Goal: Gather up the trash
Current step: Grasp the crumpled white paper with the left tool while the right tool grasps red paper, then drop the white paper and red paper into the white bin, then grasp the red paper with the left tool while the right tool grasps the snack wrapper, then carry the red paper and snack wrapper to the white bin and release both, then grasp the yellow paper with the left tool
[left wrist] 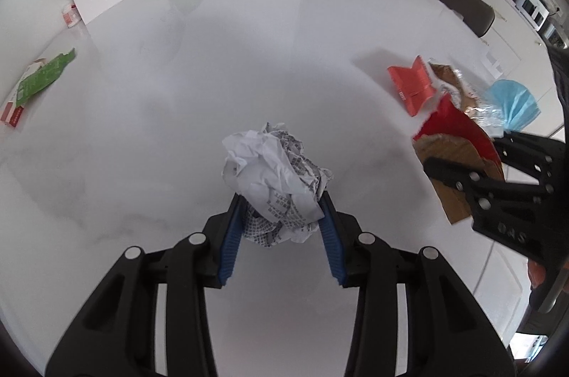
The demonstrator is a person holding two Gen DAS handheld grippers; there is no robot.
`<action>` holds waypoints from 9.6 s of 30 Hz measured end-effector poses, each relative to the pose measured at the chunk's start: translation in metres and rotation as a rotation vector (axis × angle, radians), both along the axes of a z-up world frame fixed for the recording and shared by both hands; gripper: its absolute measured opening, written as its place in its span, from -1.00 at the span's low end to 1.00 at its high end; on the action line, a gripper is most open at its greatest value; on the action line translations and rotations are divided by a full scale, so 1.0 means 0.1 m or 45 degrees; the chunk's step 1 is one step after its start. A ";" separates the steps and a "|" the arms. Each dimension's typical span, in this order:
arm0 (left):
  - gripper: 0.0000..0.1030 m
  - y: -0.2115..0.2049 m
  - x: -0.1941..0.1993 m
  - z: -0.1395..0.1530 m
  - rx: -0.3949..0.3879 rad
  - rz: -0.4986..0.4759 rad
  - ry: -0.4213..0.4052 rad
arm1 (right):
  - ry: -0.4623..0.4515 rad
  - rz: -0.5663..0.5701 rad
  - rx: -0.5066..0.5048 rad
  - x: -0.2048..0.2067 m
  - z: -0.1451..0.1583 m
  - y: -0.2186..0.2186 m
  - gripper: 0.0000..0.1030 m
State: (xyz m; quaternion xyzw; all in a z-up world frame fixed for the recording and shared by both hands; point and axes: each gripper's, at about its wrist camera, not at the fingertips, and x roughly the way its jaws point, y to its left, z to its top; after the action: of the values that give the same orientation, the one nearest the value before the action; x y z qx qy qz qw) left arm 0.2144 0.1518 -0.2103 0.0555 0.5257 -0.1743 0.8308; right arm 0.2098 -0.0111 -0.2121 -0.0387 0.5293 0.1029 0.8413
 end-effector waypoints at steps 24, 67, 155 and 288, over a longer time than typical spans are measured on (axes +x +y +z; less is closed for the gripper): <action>-0.21 -2.44 -2.89 0.79 -0.054 -0.820 0.021 | 0.189 -0.876 0.101 -3.91 -0.53 -2.87 -0.27; 0.82 -3.87 -3.97 0.88 0.065 -0.806 -0.013 | -0.030 -1.044 0.120 -5.32 0.27 -3.67 0.95; -0.12 -1.55 0.31 0.17 0.074 -0.465 -0.047 | 0.003 -0.566 0.232 -0.13 0.62 -1.59 0.22; 0.74 -2.70 -2.44 0.80 0.181 -0.173 -0.062 | -0.046 -0.627 0.116 -4.13 0.23 -3.32 0.95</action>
State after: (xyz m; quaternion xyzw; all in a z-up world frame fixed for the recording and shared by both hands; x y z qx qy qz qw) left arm -0.0299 -0.1180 -0.1302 0.1541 0.5114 -0.1911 0.8236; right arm -0.2035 -0.3429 -0.1888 0.1275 0.5025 -0.0820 0.8512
